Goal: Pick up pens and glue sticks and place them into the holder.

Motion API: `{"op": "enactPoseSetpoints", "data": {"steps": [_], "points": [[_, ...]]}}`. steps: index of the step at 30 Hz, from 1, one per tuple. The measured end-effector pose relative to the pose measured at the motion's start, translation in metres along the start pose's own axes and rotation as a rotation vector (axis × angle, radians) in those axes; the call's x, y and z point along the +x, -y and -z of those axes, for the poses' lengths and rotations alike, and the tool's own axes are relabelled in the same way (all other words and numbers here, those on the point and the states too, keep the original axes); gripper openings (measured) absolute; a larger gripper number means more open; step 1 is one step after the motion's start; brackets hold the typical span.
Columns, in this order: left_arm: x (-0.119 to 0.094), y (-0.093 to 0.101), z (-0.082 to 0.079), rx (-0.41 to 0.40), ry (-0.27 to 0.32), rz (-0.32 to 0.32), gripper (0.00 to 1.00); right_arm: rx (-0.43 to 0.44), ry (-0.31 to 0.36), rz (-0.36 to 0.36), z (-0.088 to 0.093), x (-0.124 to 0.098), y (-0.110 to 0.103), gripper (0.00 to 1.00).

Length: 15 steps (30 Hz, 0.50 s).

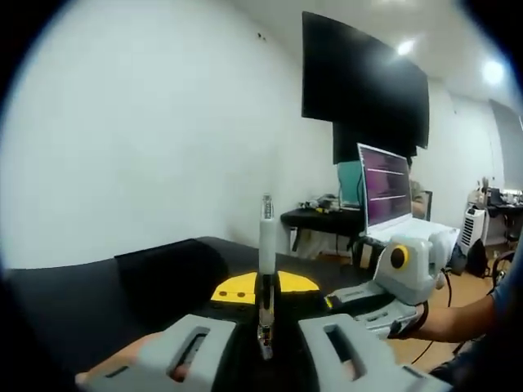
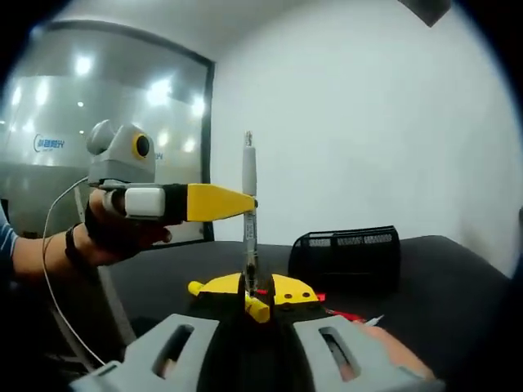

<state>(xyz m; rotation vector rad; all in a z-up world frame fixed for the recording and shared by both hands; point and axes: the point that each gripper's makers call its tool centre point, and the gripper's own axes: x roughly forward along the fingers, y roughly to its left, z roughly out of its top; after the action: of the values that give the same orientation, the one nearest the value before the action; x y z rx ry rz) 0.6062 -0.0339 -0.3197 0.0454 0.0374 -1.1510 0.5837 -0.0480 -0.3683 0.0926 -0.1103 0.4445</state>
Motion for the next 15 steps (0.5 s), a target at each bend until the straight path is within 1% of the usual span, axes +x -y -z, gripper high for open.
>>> {"op": "enactPoseSetpoints", "data": {"steps": [4,7,12,14,15], "points": [[-0.001,-0.003,-0.001,-0.007,0.009,-0.006,0.06,-0.014,-0.004,0.011,-0.013,-0.009,0.005,0.09],[-0.002,-0.002,0.001,0.002,0.002,-0.008,0.06,-0.009,-0.025,0.024,-0.021,-0.013,0.013,0.09],[-0.003,0.004,0.004,0.015,-0.007,0.002,0.06,0.003,-0.033,0.050,-0.038,-0.024,0.022,0.11],[-0.005,0.006,0.008,0.043,-0.023,-0.001,0.06,-0.001,-0.028,0.057,-0.045,-0.028,0.023,0.12],[-0.006,0.007,0.009,0.045,-0.025,-0.002,0.06,0.000,-0.033,0.059,-0.047,-0.031,0.023,0.12]]}}
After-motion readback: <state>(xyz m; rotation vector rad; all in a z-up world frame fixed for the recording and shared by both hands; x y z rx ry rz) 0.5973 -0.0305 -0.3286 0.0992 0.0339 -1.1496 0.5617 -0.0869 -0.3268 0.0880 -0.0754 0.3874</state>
